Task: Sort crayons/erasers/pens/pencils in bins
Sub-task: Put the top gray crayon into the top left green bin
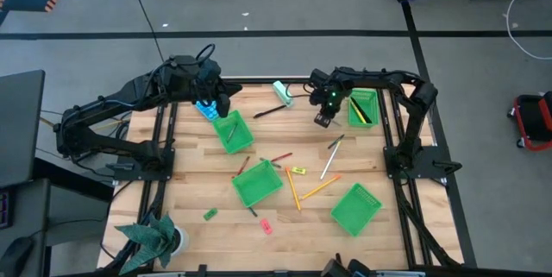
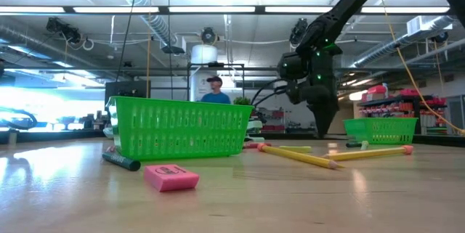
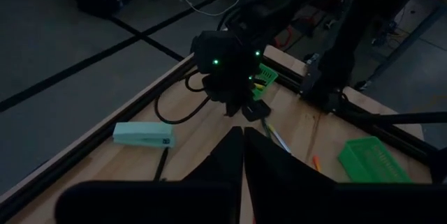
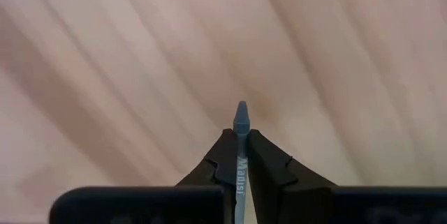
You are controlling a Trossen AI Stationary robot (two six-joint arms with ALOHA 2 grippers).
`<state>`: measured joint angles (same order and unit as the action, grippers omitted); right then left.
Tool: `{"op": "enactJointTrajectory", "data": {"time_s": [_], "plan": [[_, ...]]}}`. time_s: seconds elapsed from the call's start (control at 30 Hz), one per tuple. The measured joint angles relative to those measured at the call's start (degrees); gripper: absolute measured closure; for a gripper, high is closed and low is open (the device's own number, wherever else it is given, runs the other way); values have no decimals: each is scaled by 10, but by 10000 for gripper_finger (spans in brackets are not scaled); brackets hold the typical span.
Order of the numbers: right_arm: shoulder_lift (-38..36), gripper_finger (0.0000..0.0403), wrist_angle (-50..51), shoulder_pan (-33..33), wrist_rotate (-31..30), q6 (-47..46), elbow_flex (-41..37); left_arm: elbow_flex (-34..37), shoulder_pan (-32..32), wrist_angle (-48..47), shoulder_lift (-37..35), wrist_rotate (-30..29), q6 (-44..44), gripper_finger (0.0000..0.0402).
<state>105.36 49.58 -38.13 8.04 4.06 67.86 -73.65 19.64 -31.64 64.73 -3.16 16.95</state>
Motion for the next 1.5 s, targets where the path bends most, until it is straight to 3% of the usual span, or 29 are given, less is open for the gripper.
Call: {"op": "enactJointTrajectory", "data": {"time_s": [0.43,0.67,0.9,1.2,1.5], "plan": [[-1,378,-28,11,171,-141,119,0,0,0,0,0,-2,379],[-2,378,-158,72,175,-271,170,0,0,1,-2,0,-26,387],[4,377,-290,142,131,-372,170,1,6,13,-23,0,-39,382],[47,375,-495,189,28,-476,170,0,4,25,-31,0,-45,390],[65,374,-523,218,-14,-459,170,0,4,26,-34,0,-42,374]]}}
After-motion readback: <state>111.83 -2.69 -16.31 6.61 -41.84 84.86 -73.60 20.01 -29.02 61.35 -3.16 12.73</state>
